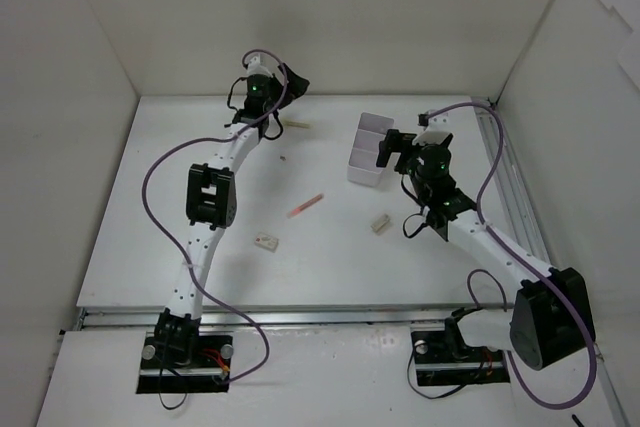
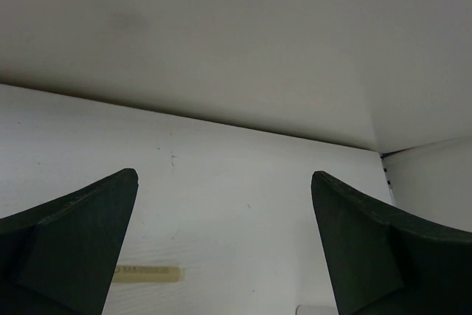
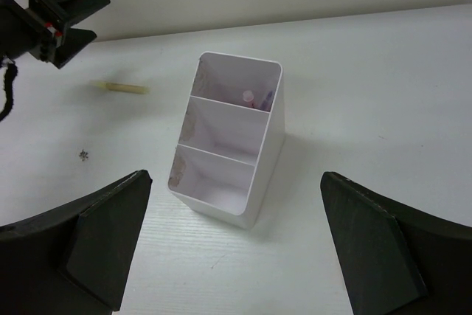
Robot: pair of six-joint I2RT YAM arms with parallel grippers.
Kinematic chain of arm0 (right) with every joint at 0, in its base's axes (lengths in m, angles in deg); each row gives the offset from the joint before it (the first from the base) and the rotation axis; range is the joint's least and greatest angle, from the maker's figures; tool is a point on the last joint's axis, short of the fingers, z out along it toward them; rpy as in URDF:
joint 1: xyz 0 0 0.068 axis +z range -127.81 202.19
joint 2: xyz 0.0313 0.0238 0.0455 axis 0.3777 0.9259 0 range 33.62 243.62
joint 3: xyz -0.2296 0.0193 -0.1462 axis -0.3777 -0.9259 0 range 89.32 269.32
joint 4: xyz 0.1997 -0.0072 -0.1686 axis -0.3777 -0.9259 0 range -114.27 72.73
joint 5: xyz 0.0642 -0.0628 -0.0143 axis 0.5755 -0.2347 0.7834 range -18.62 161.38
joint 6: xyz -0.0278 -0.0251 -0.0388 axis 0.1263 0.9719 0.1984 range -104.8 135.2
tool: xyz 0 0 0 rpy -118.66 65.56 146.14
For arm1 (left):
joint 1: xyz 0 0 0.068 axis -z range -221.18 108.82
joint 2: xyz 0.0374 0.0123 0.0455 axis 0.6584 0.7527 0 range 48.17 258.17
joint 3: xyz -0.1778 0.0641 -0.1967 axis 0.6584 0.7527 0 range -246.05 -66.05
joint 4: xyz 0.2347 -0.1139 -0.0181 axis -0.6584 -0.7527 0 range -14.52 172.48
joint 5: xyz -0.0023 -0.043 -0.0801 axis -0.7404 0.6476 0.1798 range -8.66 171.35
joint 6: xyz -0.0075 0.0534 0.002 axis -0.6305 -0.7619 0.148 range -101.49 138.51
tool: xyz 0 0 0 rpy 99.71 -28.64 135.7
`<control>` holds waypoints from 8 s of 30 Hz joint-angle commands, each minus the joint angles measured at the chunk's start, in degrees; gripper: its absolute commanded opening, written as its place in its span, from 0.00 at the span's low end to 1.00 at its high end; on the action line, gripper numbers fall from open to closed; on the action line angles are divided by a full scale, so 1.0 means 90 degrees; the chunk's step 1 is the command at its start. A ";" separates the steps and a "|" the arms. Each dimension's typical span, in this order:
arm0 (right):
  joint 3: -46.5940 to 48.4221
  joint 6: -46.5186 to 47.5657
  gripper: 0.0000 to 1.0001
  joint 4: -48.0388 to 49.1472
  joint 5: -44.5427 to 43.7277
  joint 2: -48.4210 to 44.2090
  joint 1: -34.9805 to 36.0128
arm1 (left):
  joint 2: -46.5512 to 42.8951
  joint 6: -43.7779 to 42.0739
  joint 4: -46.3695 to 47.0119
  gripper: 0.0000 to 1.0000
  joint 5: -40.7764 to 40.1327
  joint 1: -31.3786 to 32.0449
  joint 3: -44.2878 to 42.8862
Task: Sort the stationery into containers
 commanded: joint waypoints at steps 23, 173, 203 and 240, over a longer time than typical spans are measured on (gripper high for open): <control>-0.0361 -0.0240 0.98 0.0141 -0.0194 -0.1090 0.0004 | -0.0183 0.0991 -0.1182 1.00 -0.1575 0.0473 -0.0212; -0.1082 -0.5121 0.81 -0.6890 -0.0859 -0.0718 0.0961 | -1.0086 -0.4097 0.0086 0.00 -0.0911 0.1509 0.9368; -0.0683 -0.4743 0.98 -0.5573 -0.2187 -0.1706 -0.0055 | -0.7579 -0.4079 0.3081 0.00 0.1764 0.1304 0.7613; -0.1064 -0.3121 0.98 -0.4458 -0.0341 -0.2410 -0.1676 | -0.0565 -0.3364 0.6796 0.00 -0.0090 0.2124 0.1761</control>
